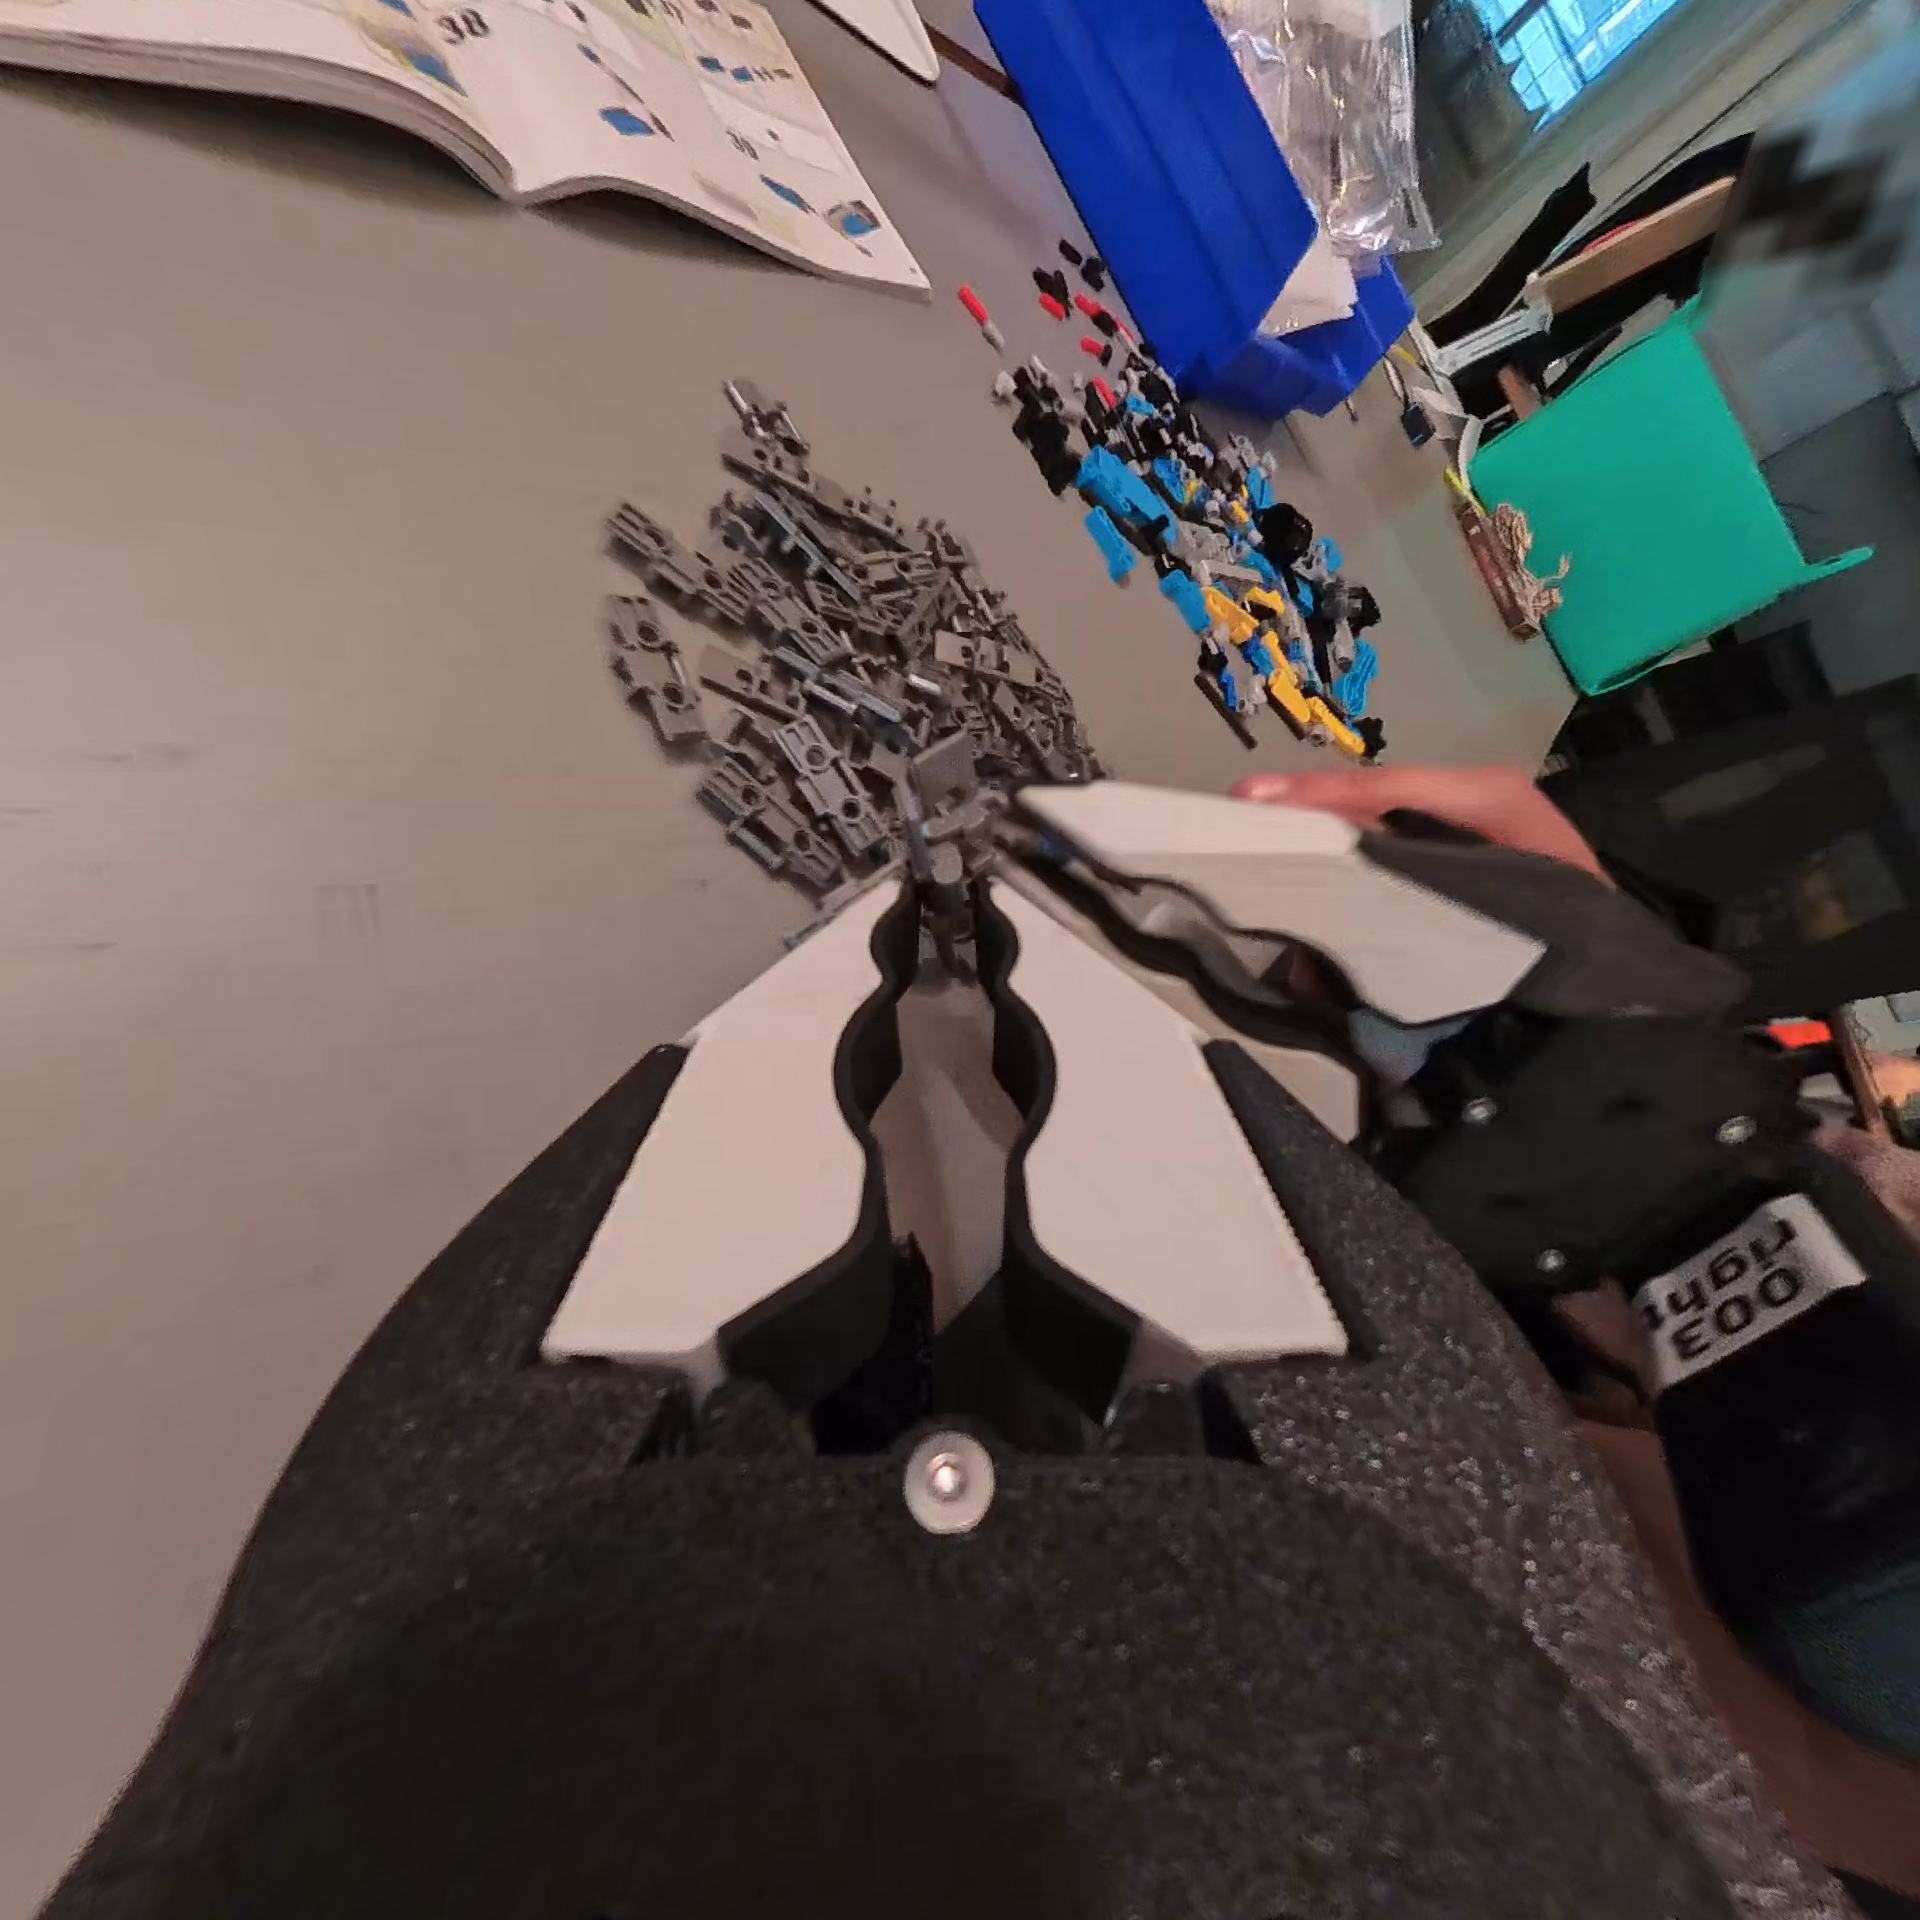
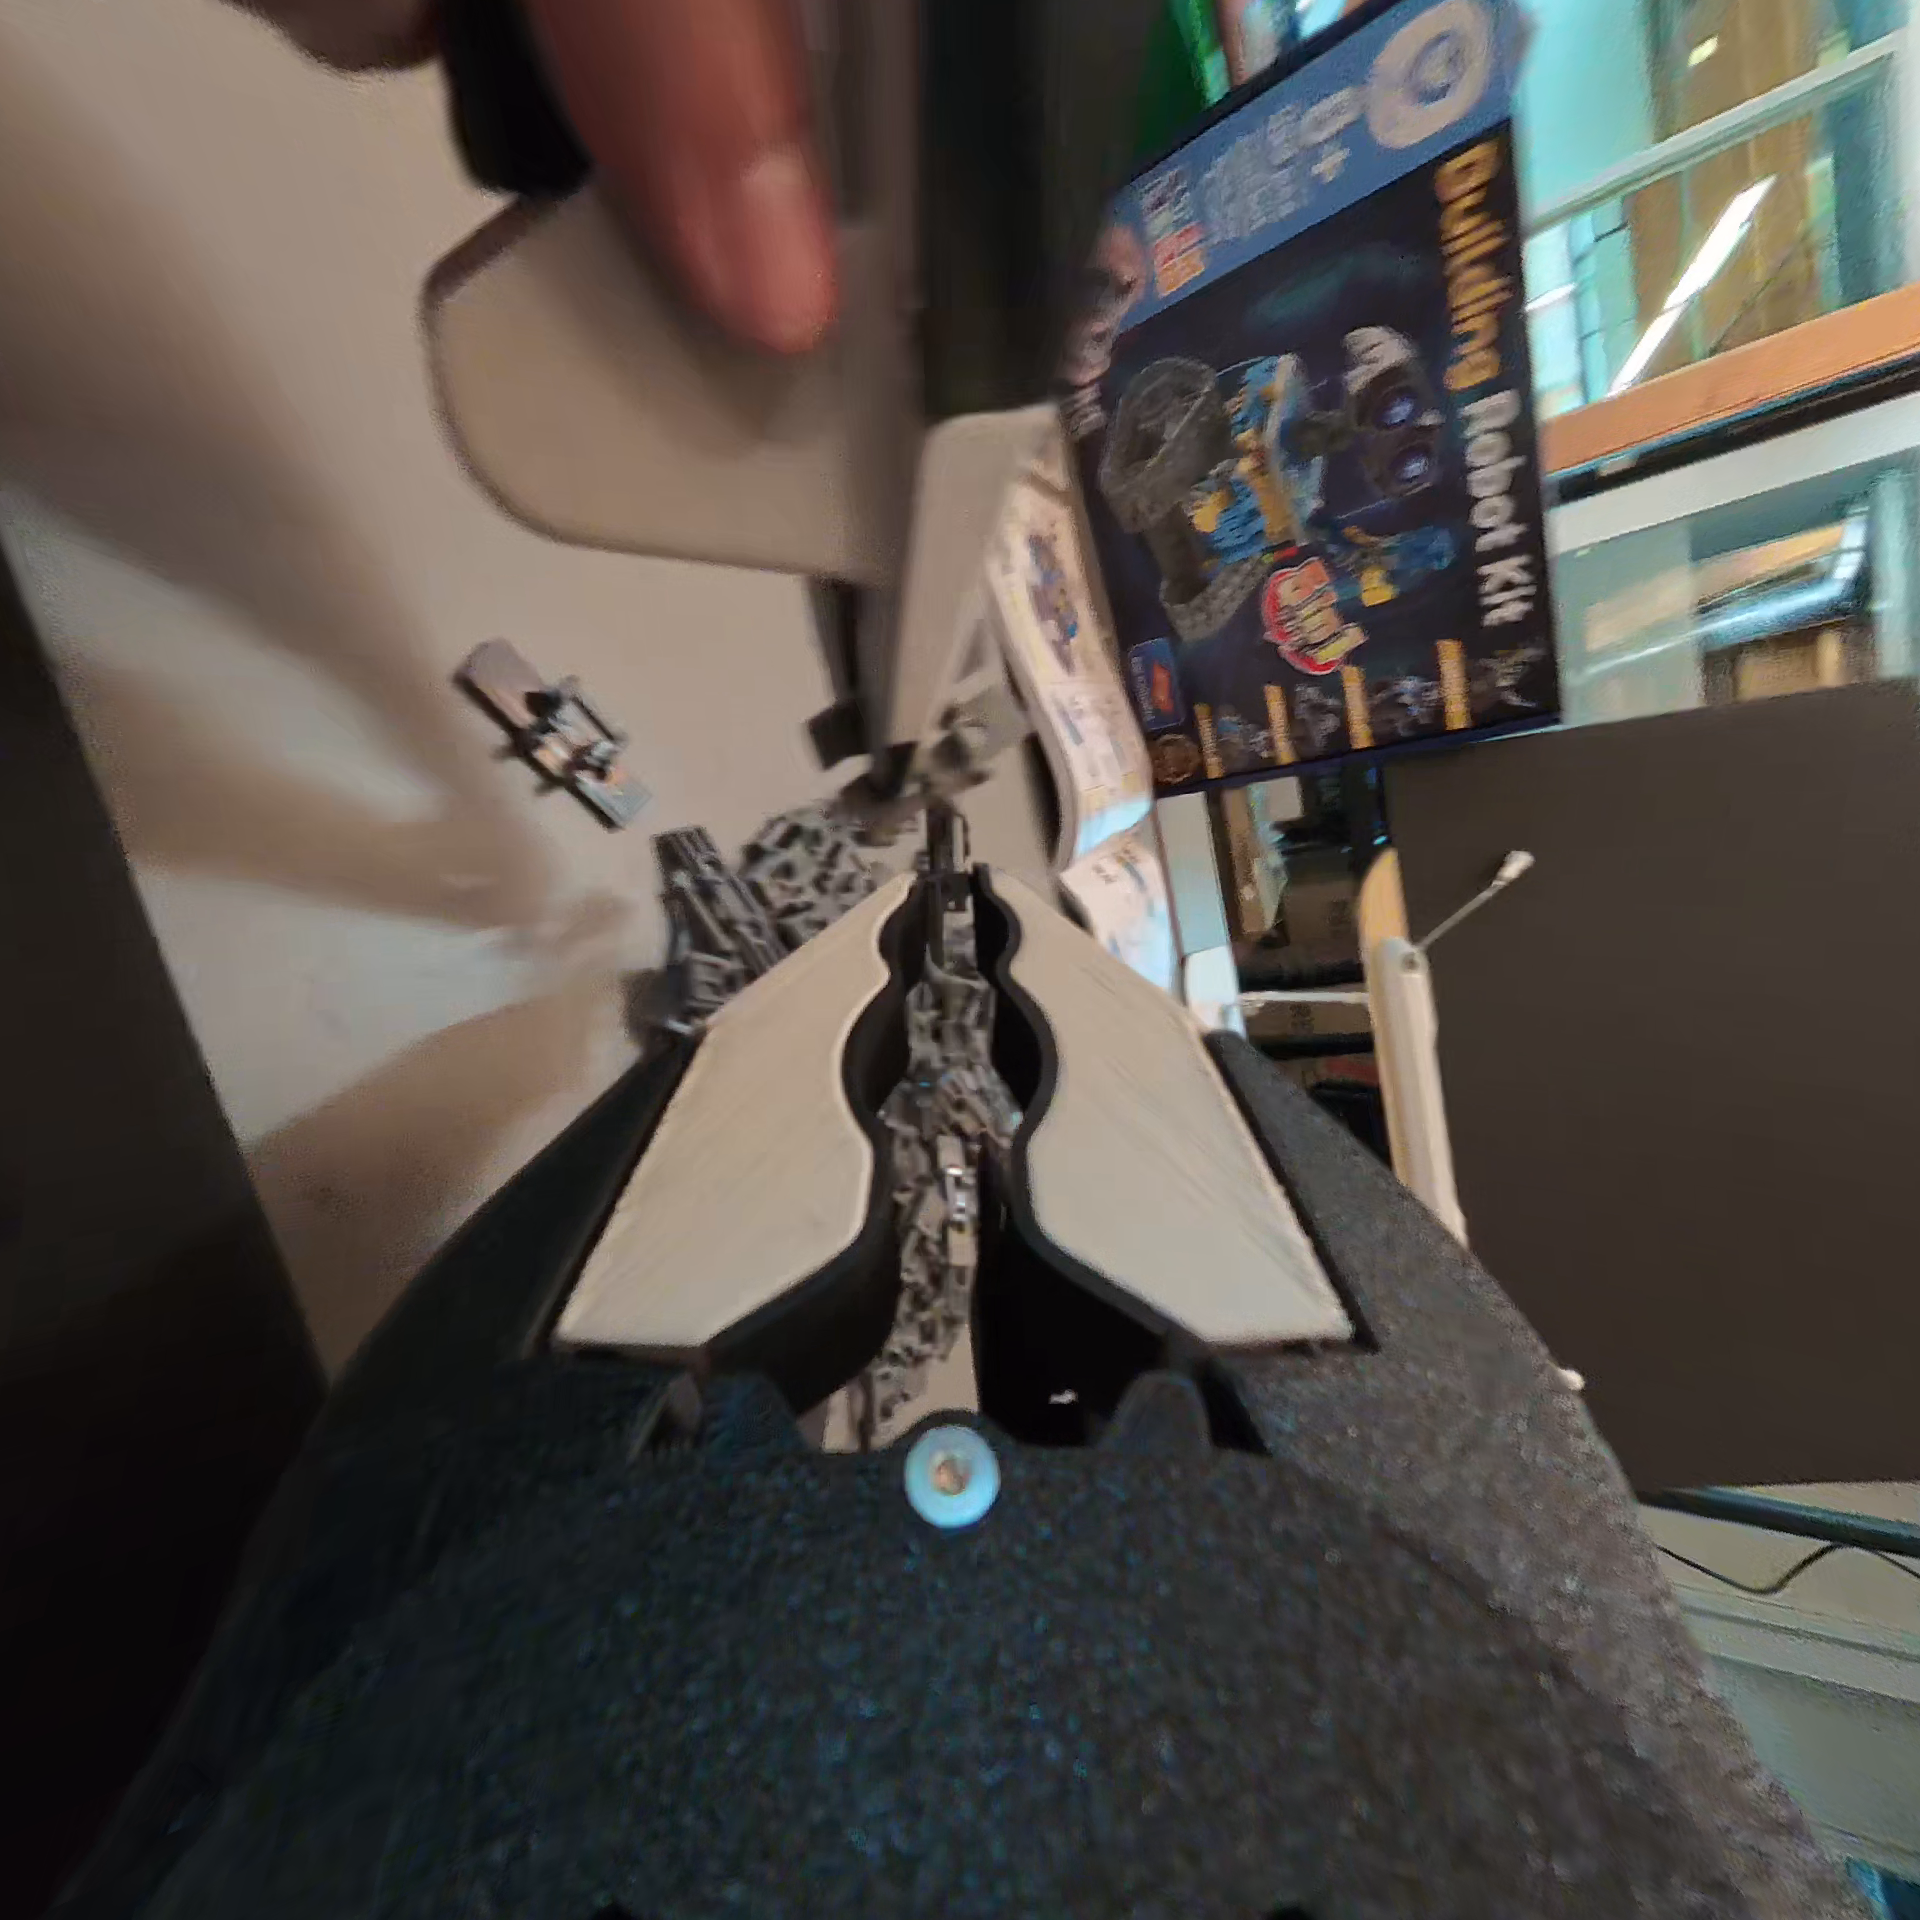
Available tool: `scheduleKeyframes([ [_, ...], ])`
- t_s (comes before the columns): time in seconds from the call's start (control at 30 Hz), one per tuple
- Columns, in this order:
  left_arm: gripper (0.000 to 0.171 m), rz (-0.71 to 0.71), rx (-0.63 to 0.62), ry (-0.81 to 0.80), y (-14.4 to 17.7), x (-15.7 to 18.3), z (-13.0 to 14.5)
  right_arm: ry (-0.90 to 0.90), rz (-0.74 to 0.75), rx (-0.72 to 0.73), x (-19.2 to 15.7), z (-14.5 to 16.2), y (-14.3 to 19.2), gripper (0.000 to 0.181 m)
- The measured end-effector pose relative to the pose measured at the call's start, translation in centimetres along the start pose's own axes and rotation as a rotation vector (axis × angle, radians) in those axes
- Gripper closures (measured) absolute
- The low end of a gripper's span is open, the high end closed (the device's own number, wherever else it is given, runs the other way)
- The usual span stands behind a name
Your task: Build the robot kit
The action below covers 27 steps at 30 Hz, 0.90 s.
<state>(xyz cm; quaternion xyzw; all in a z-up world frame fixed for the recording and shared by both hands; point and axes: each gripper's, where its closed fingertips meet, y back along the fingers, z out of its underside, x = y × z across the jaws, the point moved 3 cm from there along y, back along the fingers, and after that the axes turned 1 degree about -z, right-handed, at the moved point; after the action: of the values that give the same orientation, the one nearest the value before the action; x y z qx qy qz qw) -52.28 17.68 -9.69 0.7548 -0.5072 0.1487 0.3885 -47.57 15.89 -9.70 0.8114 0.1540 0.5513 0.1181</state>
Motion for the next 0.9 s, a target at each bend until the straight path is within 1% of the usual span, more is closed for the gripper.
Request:
scheduleKeyframes([
  [0.07,0.162,-0.038,-0.012,-0.027,0.9,-0.9,-0.2,0.022,-0.072,-0.032,-1.8,-1.0,-1.1,0.173],
  [0.13,0.162,-0.153,-0.009,-0.095,2.2,-3.2,-0.8,0.077,-0.084,-0.016,-2.8,-2.7,-2.2,0.174],
  [0.2,0.162,-0.276,-0.102,-0.185,3.6,-6.3,-0.5,0.115,-0.1,-0.033,-2.8,-4.1,-3.8,0.174],
  [0.23,0.162,-0.309,-0.098,-0.172,4.2,-7.6,-0.7,0.11,-0.123,-0.046,-2.7,-4.6,-4.7,0.174],
  [0.27,0.162,-0.301,-0.077,-0.125,4.7,-8.4,-0.9,0.104,-0.152,-0.075,-2.7,-4.8,-5.7,0.174],
  [0.3,0.162,-0.281,-0.084,-0.084,5.0,-8.9,-0.9,0.107,-0.183,-0.119,-2.9,-4.7,-6.8,0.174],
  [0.33,0.162,-0.285,-0.107,-0.079,5.2,-9.5,-0.6,0.115,-0.218,-0.149,-3.3,-4.6,-7.6,0.173],
  [0.37,0.162,-0.318,-0.118,-0.093,5.4,-10.2,-0.4,0.092,-0.268,-0.137,-4.0,-4.8,-8.1,0.172],
  [0.4,0.162,-0.346,-0.119,-0.105,5.5,-10.6,-0.4,0.029,-0.317,-0.115,-4.4,-5.2,-8.2,0.172],
  [0.47,0.162,-0.334,-0.144,-0.11,5.4,-10.7,0.1,-0.099,-0.398,-0.09,-4.5,-5.3,-7.9,0.172],
  [0.5,0.162,-0.333,-0.146,-0.108,5.4,-10.8,0.2,-0.181,-0.473,-0.069,-4.5,-5.3,-7.5,0.167],
  [0.53,0.162,-0.336,-0.146,-0.106,5.5,-10.9,0.3,-0.28,-0.568,-0.03,-4.3,-5.6,-6.9,0.155],
  [0.6,0.162,-0.315,-0.143,-0.085,5.7,-11.0,0.5,-0.48,-0.781,0.066,-3.2,-6.1,-5.8,0.15],
  [0.63,0.162,-0.302,-0.139,-0.07,5.9,-11.0,0.6,-0.54,-0.892,0.133,-2.5,-6.4,-5.4,0.142],
  [0.67,0.162,-0.291,-0.137,-0.057,6.1,-11.1,0.7,-0.56,-0.992,0.204,-1.7,-6.6,-5.1,0.142],
  [0.7,0.162,-0.281,-0.137,-0.048,6.3,-11.1,0.9,-0.537,-1.08,0.278,-1.0,-6.5,-5.1,0.143],
  [0.73,0.162,-0.273,-0.14,-0.041,6.4,-11.1,1.0,-0.474,-1.166,0.35,-0.6,-6.3,-5.0,0.139],
  [0.77,0.162,-0.264,-0.145,-0.038,6.5,-11.0,1.2,-0.383,-1.238,0.401,-0.6,-6.0,-4.9,0.14],
  [0.83,0.162,-0.248,-0.156,-0.033,6.5,-10.7,1.4,-0.216,-1.301,0.46,-1.0,-5.6,-5.8,0.139],
  [0.9,0.162,-0.213,-0.167,-0.017,6.2,-10.3,1.6,-0.085,-1.322,0.48,-1.3,-5.8,-7.2,0.145],
])
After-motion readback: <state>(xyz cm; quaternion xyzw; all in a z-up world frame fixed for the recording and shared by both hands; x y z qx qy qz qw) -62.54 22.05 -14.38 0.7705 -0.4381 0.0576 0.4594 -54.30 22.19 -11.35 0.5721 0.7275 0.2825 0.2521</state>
